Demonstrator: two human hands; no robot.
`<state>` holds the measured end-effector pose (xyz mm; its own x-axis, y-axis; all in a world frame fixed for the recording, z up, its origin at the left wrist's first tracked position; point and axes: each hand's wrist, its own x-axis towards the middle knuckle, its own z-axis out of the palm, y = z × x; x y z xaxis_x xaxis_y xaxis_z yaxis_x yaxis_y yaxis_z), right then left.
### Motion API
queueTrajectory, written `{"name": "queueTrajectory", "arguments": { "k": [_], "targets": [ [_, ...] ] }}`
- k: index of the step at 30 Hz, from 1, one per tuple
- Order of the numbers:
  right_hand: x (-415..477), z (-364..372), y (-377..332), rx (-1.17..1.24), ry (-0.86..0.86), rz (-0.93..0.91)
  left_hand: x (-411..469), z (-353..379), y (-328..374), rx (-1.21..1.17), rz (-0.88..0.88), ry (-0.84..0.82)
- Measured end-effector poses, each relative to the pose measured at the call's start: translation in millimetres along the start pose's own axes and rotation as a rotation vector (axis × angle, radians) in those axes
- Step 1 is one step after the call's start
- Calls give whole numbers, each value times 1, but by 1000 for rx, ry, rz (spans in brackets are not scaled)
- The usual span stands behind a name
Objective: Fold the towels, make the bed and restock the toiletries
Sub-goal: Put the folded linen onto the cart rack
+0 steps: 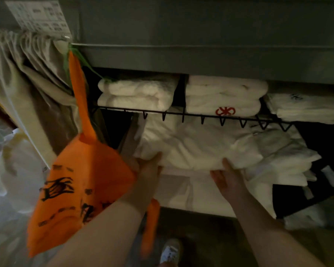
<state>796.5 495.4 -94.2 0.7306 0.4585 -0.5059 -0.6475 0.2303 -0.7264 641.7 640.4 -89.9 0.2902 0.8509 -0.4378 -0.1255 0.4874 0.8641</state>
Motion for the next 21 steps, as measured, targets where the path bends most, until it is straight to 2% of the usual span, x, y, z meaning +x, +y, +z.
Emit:
{"name": "queueTrajectory", "arguments": {
  "k": [2, 4, 7, 8, 9, 12, 15, 21],
  "targets": [
    [0, 6, 4, -139, 52, -17, 3, 12, -5, 121, 16, 124],
    [-4, 10, 9, -437, 174, -110, -13, 24, -12, 434, 4, 197],
    [-30, 6, 13, -943, 227, -268, -66, 36, -21, 882, 127, 78],
    [-42, 3, 10, -1040, 219, -326, -83, 35, -25, 843, 153, 33],
    [-51, -2, 8, -1111, 214, -416, -90, 33, -24, 899, 246, -36],
    [-84, -11, -15, -1399, 177, -615, -117, 27, -6, 1057, 482, -82],
    [-115, -18, -36, -1536, 166, -693, -141, 19, 10, 1224, 680, -114],
    [-158, -42, -30, -1625, 187, -917, -188, 8, 10, 1465, 913, -103]
  ]
}}
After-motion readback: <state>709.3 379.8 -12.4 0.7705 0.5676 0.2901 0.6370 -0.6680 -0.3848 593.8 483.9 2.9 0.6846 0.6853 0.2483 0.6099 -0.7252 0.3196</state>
